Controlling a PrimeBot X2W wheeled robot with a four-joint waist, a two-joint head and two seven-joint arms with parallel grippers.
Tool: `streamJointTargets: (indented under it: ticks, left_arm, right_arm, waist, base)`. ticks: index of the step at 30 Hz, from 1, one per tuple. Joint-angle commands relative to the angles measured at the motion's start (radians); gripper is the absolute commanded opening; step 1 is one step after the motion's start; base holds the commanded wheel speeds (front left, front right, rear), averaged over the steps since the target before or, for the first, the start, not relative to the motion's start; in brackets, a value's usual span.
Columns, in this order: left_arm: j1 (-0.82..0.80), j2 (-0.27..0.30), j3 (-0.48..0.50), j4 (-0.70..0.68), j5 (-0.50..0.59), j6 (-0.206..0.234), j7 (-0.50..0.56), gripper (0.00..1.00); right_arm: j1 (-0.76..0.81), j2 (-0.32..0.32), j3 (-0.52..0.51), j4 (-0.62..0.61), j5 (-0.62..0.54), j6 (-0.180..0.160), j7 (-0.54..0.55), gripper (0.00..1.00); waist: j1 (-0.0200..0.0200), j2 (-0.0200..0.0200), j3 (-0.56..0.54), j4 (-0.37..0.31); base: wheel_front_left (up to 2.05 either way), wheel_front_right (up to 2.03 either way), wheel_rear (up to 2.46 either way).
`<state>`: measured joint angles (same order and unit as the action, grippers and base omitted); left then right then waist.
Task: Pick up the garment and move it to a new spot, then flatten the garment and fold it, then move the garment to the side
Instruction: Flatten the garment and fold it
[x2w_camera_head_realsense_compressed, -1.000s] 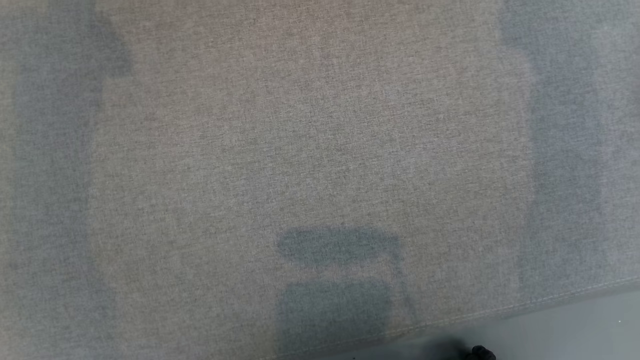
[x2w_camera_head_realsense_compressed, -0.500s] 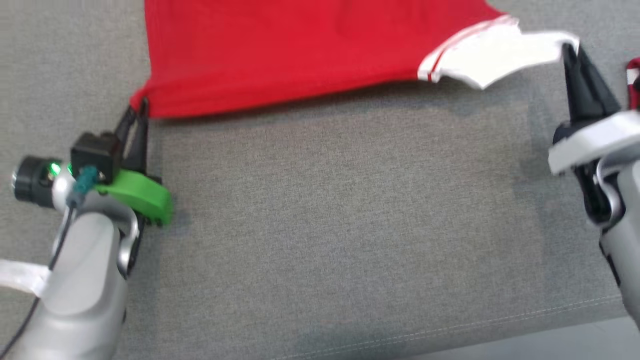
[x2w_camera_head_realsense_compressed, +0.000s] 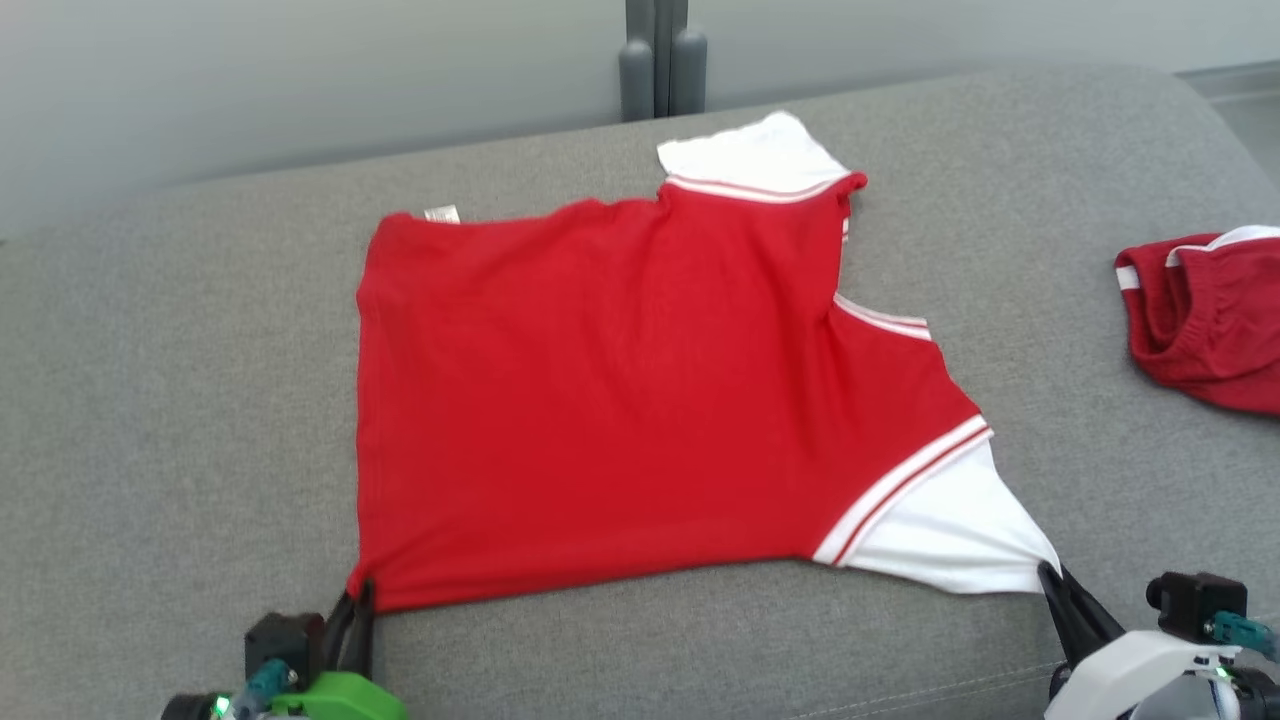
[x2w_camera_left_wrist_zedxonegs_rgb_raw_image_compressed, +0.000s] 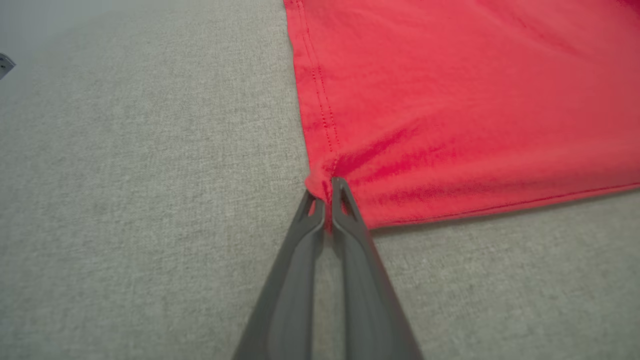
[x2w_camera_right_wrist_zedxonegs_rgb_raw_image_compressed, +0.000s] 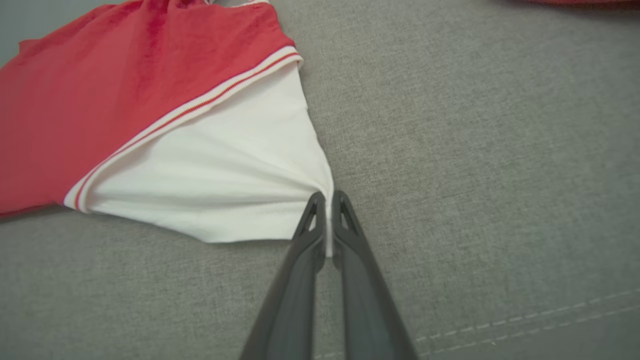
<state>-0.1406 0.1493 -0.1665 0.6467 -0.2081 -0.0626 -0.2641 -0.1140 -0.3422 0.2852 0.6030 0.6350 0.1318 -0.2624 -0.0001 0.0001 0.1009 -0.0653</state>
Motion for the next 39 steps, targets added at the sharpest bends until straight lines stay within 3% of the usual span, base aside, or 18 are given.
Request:
streamJointTargets:
  ticks: [1,13,20,25,39]
  left_arm:
    - [0.036,0.000,0.007,0.004,0.014,-0.003,0.001,0.00]
    - [0.225,-0.067,0.099,-0.021,0.055,-0.008,0.001,0.00]
    - [0.189,-0.079,0.123,-0.177,0.094,-0.032,0.001,0.00]
    - [0.129,-0.081,0.115,-0.214,0.116,-0.048,0.001,0.00]
    - [-0.141,-0.088,0.053,-0.036,0.169,-0.051,0.001,0.00]
  right_arm:
    - [0.026,-0.014,-0.006,0.008,0.009,-0.002,-0.003,0.00]
    - [0.197,-0.058,0.039,-0.006,0.074,-0.002,-0.003,0.00]
    - [0.164,-0.073,-0.042,-0.161,0.052,-0.002,-0.003,0.00]
    - [0.103,-0.072,-0.055,-0.195,0.016,-0.002,-0.003,0.00]
    - [-0.246,-0.019,0.026,0.051,-0.079,-0.002,0.006,0.00]
  waist:
    - [0.0001,-0.0001,-0.120,-0.027]
    - [0.0001,-0.0001,-0.182,0.000]
    - [0.0001,-0.0001,-0.163,0.010]
    - [0.0001,-0.0001,-0.138,0.013]
    - [0.0001,-0.0001,-0.005,0.045]
  base:
    - [0.00,0.00,0.00]
    - [0.00,0.00,0.00]
    - [0.00,0.00,0.00]
    - [0.00,0.00,0.00]
    - [0.00,0.00,0.00]
